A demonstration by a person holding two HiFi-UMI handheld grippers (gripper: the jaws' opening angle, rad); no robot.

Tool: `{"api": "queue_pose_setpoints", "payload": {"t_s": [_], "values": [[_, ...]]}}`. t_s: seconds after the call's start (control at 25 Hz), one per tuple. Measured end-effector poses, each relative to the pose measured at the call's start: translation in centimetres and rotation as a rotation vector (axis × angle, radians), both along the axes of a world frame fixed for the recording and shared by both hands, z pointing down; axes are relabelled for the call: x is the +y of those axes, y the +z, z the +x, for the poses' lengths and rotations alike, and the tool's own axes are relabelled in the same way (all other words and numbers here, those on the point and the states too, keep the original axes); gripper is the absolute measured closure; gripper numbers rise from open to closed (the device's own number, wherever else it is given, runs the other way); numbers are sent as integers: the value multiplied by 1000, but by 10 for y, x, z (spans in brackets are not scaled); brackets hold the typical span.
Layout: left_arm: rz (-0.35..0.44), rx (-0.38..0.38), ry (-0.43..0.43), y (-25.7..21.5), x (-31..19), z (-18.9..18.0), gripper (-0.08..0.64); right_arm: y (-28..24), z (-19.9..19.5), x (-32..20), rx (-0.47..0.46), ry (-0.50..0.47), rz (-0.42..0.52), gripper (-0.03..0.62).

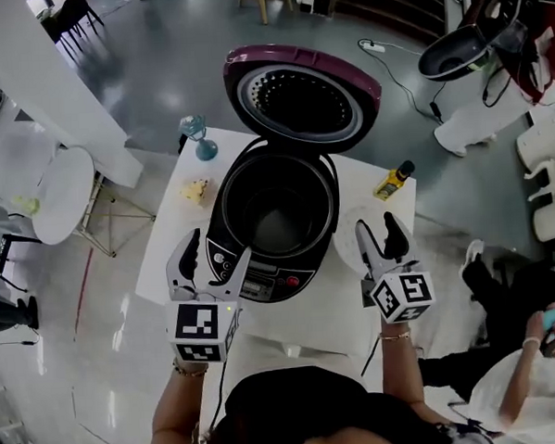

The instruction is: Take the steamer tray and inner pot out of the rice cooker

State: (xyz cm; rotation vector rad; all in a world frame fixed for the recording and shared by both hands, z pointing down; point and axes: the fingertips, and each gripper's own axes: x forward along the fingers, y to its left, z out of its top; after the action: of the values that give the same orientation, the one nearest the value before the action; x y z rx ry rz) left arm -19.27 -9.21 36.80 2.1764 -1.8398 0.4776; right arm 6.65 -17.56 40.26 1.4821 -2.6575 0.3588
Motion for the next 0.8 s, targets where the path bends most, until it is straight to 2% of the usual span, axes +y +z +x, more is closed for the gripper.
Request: {"api": "queue_pose_setpoints", "payload": {"t_s": [0.16,0.28,0.4,0.56,0.72,0.8], "values": [[-84,-55,53,24,-16,-32,210,10,-33,-6,59,-3,-40,331],[-149,-122,112,43,-30,-44,201,22,-54,-6,156,-13,-76,328],[-210,-146,198,56,-45,-43,198,31,-67,-8,275,-5,-101,325],[-283,-207,309,76,-58,-37,198,40,-77,-11,339,14,-138,325],[-304,-198,362,86,-78,-32,198,50,-87,-18,423,2,-200,325],[-311,-206,379,89,-89,-30,198,58,-91,-20,511,-20,-257,325]]}}
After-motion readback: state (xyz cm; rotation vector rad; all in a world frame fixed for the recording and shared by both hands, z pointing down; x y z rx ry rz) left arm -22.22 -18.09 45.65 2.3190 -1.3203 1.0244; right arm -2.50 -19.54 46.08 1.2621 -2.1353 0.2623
